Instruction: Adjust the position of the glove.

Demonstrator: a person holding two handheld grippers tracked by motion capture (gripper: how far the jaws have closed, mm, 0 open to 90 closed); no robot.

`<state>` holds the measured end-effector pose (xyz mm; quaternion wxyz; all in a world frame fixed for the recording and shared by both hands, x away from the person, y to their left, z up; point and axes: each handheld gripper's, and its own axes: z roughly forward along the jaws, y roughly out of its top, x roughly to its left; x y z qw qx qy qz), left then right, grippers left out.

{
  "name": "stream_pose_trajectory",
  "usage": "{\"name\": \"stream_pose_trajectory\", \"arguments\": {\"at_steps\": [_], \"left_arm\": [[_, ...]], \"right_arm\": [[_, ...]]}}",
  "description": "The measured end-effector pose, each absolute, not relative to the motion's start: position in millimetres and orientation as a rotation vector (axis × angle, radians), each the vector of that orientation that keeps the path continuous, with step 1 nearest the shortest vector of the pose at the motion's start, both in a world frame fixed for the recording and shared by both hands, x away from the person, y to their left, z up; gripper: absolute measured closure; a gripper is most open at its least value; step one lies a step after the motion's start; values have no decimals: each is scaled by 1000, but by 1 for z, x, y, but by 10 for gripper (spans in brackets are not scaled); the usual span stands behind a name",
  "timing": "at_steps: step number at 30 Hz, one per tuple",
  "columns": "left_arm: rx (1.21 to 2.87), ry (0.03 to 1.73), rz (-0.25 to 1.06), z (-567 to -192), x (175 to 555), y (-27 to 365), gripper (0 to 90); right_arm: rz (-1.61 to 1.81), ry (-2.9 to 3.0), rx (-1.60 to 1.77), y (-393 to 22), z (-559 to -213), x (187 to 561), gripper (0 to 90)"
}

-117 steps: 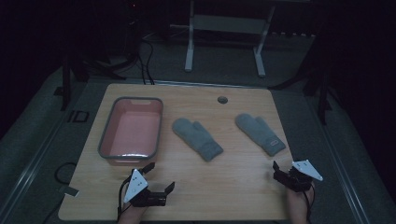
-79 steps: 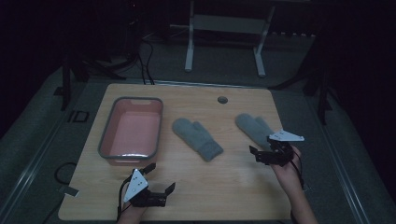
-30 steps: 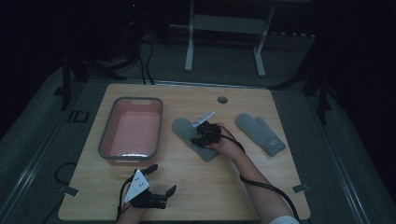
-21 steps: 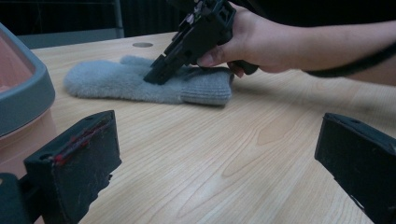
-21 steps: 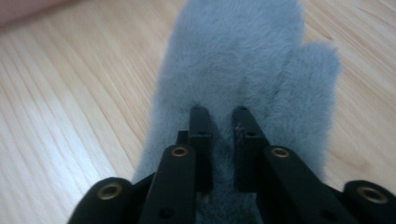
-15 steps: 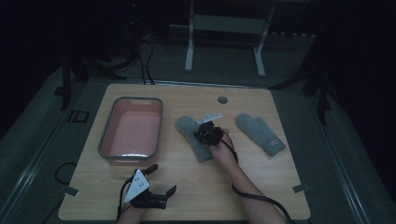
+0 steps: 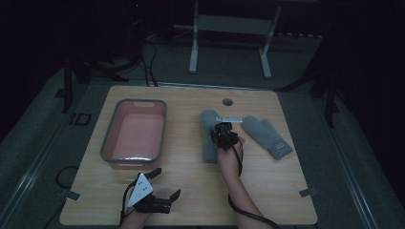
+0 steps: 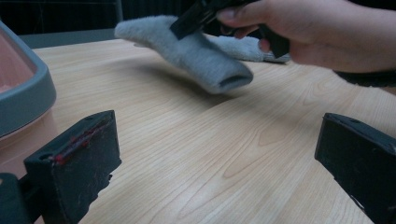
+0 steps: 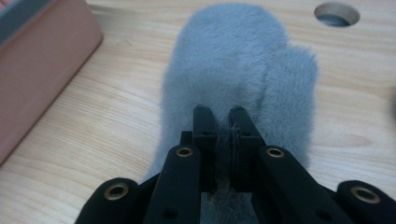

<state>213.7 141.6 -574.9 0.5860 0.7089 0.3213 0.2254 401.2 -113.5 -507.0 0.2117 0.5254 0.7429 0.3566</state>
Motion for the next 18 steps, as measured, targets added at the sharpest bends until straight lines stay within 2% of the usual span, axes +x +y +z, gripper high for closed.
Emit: {"name": "stream_pose_trajectory", "arguments": {"at_steps": [9, 14, 15, 16, 18], "left_arm": [[1645, 747, 530, -574, 213, 143, 5], [1656, 744, 530, -575, 213, 142, 5], [1657, 739, 530, -575, 213, 141, 5], [1657, 739, 530, -575, 213, 141, 5], [1653, 741, 531, -575, 213, 141, 5]], "right_arm": [[927, 2114, 1541, -106, -545, 417, 831], [945, 2108, 1537, -105, -550, 416, 818], [951, 2126, 1530, -105, -548, 416, 736], [951, 2126, 1530, -105, -548, 416, 736], [980, 2164, 1511, -107, -544, 416, 670]]}}
